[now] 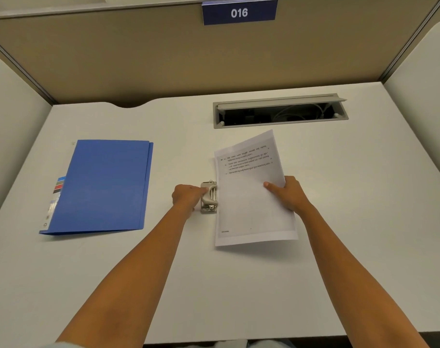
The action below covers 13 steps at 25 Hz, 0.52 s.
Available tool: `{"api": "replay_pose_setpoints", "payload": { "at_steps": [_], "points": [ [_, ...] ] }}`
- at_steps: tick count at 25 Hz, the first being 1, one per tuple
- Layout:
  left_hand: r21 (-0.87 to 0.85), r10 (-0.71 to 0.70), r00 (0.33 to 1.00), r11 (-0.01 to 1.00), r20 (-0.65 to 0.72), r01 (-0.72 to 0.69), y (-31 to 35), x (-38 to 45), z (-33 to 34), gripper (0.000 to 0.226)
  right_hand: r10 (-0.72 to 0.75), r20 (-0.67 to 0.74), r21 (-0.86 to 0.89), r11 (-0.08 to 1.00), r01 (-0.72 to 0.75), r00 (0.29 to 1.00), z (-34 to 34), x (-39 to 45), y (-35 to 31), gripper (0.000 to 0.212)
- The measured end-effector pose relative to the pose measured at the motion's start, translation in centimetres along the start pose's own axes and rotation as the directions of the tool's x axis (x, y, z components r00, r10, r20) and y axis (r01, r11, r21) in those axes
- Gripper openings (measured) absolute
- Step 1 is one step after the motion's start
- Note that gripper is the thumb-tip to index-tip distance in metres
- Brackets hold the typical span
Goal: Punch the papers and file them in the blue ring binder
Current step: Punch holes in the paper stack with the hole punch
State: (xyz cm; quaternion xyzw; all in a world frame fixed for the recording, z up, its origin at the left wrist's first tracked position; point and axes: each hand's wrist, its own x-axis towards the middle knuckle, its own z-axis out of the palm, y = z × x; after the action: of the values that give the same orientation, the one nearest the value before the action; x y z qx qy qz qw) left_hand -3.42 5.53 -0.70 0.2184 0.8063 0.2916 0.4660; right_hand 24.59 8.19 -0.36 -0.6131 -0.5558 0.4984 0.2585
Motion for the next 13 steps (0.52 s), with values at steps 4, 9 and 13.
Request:
{"api": "replay_pose_setpoints", "payload": {
  "at_steps": [4,9,13],
  "points": [
    [-0.021,-0.035,0.999,0.999,0.013,0.036,0.1,-0.1,0.1,0.043,0.003,0.029,-0.022,1.000,-0.003,1.000,0.7,0.3,-0.2,0.030],
    [-0.032,-0.036,0.999,0.999,0.034,0.037,0.1,-0.2,-0.1,0.033,0.027,0.050,0.006,1.000,-0.028,0.998,1.8,0.7,0.1,0.034],
    [-0.004,-0.019,0.999,1.000,0.050,0.019,0.0,0.0,-0.3,0.019,0.066,0.058,0.061,0.996,-0.069,0.996,2.2,1.2,0.8,0.036]
  ]
}}
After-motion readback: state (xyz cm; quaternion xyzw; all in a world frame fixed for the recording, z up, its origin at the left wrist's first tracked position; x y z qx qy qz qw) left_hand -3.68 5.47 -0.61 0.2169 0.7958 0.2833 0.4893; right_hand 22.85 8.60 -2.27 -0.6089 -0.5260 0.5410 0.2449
